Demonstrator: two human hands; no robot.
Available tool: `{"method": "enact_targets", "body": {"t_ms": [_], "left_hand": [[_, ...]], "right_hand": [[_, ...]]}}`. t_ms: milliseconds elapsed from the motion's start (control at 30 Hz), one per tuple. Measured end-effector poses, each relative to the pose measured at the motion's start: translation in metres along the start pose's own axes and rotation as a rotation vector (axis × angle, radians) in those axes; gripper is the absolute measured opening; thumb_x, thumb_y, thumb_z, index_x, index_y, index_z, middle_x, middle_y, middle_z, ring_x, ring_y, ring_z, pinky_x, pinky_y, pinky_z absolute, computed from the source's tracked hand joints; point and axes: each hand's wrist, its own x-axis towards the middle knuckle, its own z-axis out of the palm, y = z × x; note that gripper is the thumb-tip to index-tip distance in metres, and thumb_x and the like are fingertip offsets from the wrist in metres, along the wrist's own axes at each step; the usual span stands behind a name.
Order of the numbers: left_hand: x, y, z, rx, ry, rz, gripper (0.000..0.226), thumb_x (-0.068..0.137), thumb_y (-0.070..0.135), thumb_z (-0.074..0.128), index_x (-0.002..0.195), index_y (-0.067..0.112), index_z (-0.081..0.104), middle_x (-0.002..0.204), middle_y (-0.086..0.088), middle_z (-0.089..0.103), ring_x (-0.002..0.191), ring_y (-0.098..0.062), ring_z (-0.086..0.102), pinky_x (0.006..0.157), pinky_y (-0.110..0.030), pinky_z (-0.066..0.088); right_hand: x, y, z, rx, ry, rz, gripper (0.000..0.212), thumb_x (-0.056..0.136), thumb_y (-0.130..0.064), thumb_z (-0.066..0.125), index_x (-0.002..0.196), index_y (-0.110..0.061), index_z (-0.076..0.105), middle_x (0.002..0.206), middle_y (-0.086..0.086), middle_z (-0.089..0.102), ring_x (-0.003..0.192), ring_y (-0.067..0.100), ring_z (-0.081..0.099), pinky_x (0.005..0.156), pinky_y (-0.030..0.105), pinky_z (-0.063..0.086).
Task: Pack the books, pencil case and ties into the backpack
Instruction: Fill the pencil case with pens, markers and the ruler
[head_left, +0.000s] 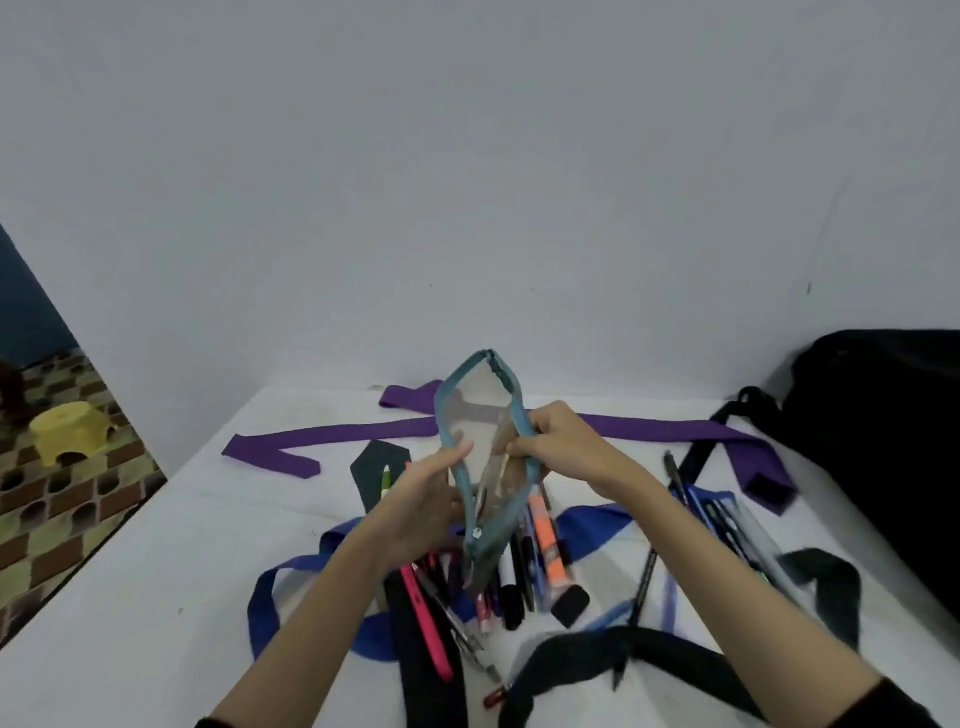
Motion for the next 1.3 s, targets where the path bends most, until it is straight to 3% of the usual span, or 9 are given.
{"method": "enact_targets", "body": {"t_ms": [233,433,533,633,733,933,1067,1200,1300], "left_hand": [[0.010,-0.044,0.054,-0.200,0.039,0.076,0.060,0.072,0.027,0.060,0.130,0.039,0.045,0.111,-0.004,0.060,0.088,-0.021,0.063,0.086,-0.048,0.047],[0.016,-0.057,0.086,-0.167,-0.005,0.166,0.045,0.072,0.018,0.068,0.114,0.027,0.056,0.101,-0.004,0.069,0.099,-0.025,0.061,0.106,-0.050,0.037],[0.019,-0.060,0.094,-0.127,0.008,0.155,0.041,0.070,0.026,0.065,0.110,0.028,0.055,0.110,-0.006,0.063,0.106,-0.028,0.058,0.106,-0.050,0.038],[0.021,-0.065,0.102,-0.110,0.002,0.140,0.043,0.071,0.026,0.066,0.112,0.029,0.053,0.116,-0.006,0.063,0.110,-0.028,0.058,0.099,-0.045,0.045],[0.026,-0.068,0.104,-0.071,-0.006,0.123,0.049,0.074,0.031,0.068,0.120,0.029,0.053,0.111,-0.004,0.066,0.105,-0.025,0.060,0.078,-0.039,0.055],[0.043,-0.079,0.114,0.131,-0.035,0.111,0.083,0.059,0.057,0.074,0.130,0.030,0.042,0.114,-0.006,0.068,0.107,-0.023,0.063,0.097,-0.046,0.043],[0.047,-0.084,0.125,0.124,-0.024,0.109,0.051,0.066,0.051,0.060,0.113,0.033,0.051,0.120,-0.008,0.063,0.112,-0.025,0.058,0.091,-0.039,0.046],[0.050,-0.089,0.119,0.026,-0.004,0.106,0.031,0.070,0.049,0.059,0.098,0.037,0.068,0.123,-0.016,0.061,0.116,-0.033,0.055,0.096,-0.047,0.045],[0.054,-0.089,0.108,-0.010,0.006,0.136,0.045,0.074,0.045,0.057,0.118,0.032,0.057,0.109,-0.008,0.069,0.102,-0.024,0.064,0.082,-0.039,0.048]], "right_hand": [[-0.065,0.048,-0.045,0.203,0.217,0.046,0.016,0.087,-0.007,0.059,0.088,0.007,0.069,0.065,0.010,0.066,0.061,0.026,0.062,0.055,0.026,0.053],[-0.090,0.087,-0.087,0.401,0.462,0.178,0.059,0.094,-0.053,0.044,0.078,-0.002,0.067,0.061,0.013,0.065,0.042,0.019,0.053,0.045,0.022,0.041],[-0.080,0.123,-0.101,-0.114,0.588,0.274,0.038,0.091,-0.038,0.055,0.072,-0.006,0.065,0.066,0.007,0.065,0.056,0.018,0.054,0.057,0.028,0.042],[-0.079,0.147,-0.103,-0.610,0.441,0.417,0.020,0.087,-0.030,0.059,0.083,-0.011,0.062,0.074,0.002,0.059,0.072,0.021,0.056,0.058,0.027,0.040],[-0.079,0.154,-0.100,-0.773,0.274,0.475,0.033,0.081,-0.043,0.067,0.085,-0.013,0.053,0.075,0.000,0.055,0.073,0.019,0.057,0.058,0.027,0.042],[-0.071,0.151,-0.090,-1.009,0.293,0.374,0.022,0.089,-0.034,0.057,0.085,-0.014,0.049,0.087,0.003,0.060,0.079,0.021,0.058,0.065,0.028,0.044],[-0.062,0.150,-0.079,-1.147,0.209,0.338,0.024,0.095,-0.018,0.046,0.115,-0.011,0.056,0.116,0.007,0.060,0.107,0.027,0.058,0.079,0.032,0.046],[-0.055,0.146,-0.083,-0.920,0.286,0.396,0.018,0.090,-0.026,0.055,0.095,-0.009,0.054,0.097,0.007,0.059,0.090,0.026,0.058,0.066,0.030,0.043],[-0.054,0.137,-0.102,-0.619,0.463,0.387,0.029,0.084,-0.029,0.060,0.068,-0.010,0.045,0.068,0.003,0.050,0.064,0.022,0.049,0.048,0.026,0.034]]}}
